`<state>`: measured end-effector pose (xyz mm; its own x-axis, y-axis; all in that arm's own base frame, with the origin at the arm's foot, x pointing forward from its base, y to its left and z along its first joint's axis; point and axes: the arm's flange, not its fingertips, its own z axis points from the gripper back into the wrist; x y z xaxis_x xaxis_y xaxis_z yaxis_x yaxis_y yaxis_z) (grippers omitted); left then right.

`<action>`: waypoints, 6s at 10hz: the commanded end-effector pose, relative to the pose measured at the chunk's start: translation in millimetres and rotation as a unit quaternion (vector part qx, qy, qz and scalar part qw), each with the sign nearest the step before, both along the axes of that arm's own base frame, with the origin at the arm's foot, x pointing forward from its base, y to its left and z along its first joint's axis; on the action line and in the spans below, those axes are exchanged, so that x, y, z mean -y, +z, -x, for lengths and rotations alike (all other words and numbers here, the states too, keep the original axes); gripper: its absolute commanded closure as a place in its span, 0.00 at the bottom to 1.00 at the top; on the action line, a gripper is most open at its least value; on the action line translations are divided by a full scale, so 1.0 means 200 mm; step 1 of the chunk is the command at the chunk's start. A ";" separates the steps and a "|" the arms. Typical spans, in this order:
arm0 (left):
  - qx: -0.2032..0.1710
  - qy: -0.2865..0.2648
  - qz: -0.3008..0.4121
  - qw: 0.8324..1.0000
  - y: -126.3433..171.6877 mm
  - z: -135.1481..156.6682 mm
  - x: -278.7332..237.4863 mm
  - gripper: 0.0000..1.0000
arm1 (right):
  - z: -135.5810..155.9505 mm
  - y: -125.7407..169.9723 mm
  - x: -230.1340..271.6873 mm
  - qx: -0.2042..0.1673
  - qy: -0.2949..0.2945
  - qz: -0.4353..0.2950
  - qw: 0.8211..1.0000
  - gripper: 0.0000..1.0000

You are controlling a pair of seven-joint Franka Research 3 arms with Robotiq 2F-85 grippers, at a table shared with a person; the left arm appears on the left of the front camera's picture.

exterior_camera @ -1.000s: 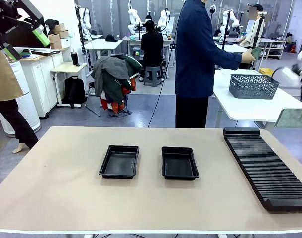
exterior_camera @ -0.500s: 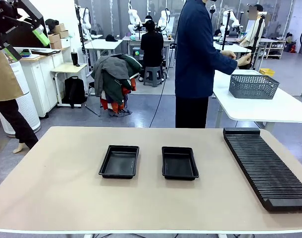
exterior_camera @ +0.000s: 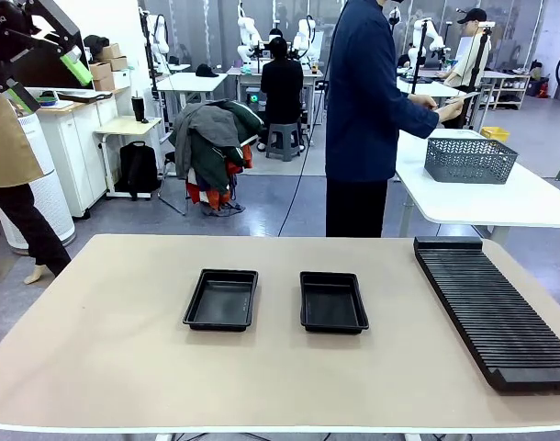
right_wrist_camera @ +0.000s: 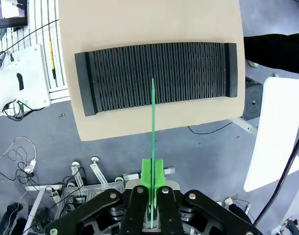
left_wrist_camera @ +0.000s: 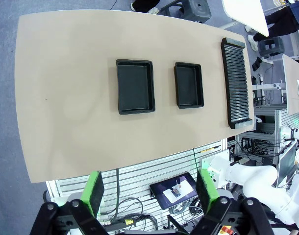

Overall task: Inspect and transfer BCBs to ESD trays.
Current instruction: Pick up the Blank PCB from the PCB Rack and place it in the left ESD tray.

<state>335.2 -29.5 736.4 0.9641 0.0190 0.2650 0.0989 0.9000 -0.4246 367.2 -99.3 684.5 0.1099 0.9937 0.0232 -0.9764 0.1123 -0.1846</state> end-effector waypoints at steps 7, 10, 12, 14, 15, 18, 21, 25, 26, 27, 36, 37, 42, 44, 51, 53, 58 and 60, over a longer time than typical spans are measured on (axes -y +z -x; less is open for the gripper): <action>0.001 0.001 0.000 1.000 0.00 0.01 0.00 0.00 | -0.06 -0.03 -0.06 -0.012 -0.052 -0.022 0.998 0.98; 0.001 0.001 0.000 1.000 0.00 0.01 0.00 0.00 | -0.11 -0.12 -0.32 -0.059 -0.188 -0.105 0.975 0.98; 0.001 0.001 0.000 1.000 0.00 0.01 0.00 0.00 | -0.12 -0.18 -0.48 -0.087 -0.240 -0.178 0.951 0.98; 0.001 0.001 0.000 1.000 0.00 0.01 0.00 0.00 | -0.11 -0.28 -0.68 -0.123 -0.286 -0.240 0.920 0.98; 0.001 0.001 0.000 1.000 0.00 0.01 0.00 0.00 | -0.10 -0.35 -0.79 -0.139 -0.311 -0.262 0.903 0.98; 0.001 0.001 0.000 1.000 0.00 0.01 0.00 0.00 | -0.14 -0.62 -1.13 -0.174 -0.393 -0.338 0.838 0.98; 0.001 0.001 0.000 1.000 0.00 0.01 0.00 0.00 | -0.20 -0.86 -1.54 -0.214 -0.456 -0.380 0.775 0.98; 0.001 0.001 0.000 1.000 0.00 0.01 0.00 0.00 | -0.35 -1.17 -2.01 -0.261 -0.541 -0.405 0.689 0.98; 0.001 0.001 0.000 1.000 0.00 0.01 0.00 0.00 | -0.38 -1.24 -2.12 -0.273 -0.550 -0.408 0.676 0.98; 0.001 0.001 0.000 1.000 0.00 0.01 0.00 0.00 | -0.41 -1.31 -2.21 -0.282 -0.560 -0.417 0.658 0.98; 0.001 0.001 0.000 1.000 0.00 0.01 0.00 0.00 | -0.50 -1.80 -2.61 -0.327 -0.580 -0.404 0.627 0.98; 0.001 0.001 0.000 1.000 0.00 0.01 0.00 0.00 | -0.51 -1.86 -2.62 -0.329 -0.586 -0.399 0.624 0.98; 0.001 0.001 0.000 1.000 0.00 0.01 0.00 0.00 | -0.47 -2.01 -2.65 -0.329 -0.601 -0.392 0.614 0.98; 0.001 0.001 0.000 1.000 0.00 0.01 0.00 0.00 | -0.47 -2.04 -2.65 -0.327 -0.608 -0.389 0.610 0.98; 0.001 0.001 0.000 1.000 0.00 0.01 0.00 0.00 | -0.50 -2.01 -2.64 -0.337 -0.610 -0.369 0.615 0.98; 0.001 0.001 0.000 1.000 0.00 0.01 0.00 0.00 | -0.51 -2.02 -2.64 -0.337 -0.611 -0.368 0.615 0.98; 0.001 0.001 0.000 1.000 0.00 0.01 0.00 0.00 | -0.53 -1.98 -2.68 -0.310 -0.635 -0.344 0.618 0.93; 0.001 0.001 0.000 1.000 0.00 0.01 0.00 0.00 | -0.53 -1.95 -2.69 -0.307 -0.636 -0.335 0.624 0.86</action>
<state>335.0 -30.2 736.6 0.9639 0.0180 0.2658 0.0999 0.9003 -0.4236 471.0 434.1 285.7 0.9942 -0.0927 -0.0546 0.1040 0.6975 0.7090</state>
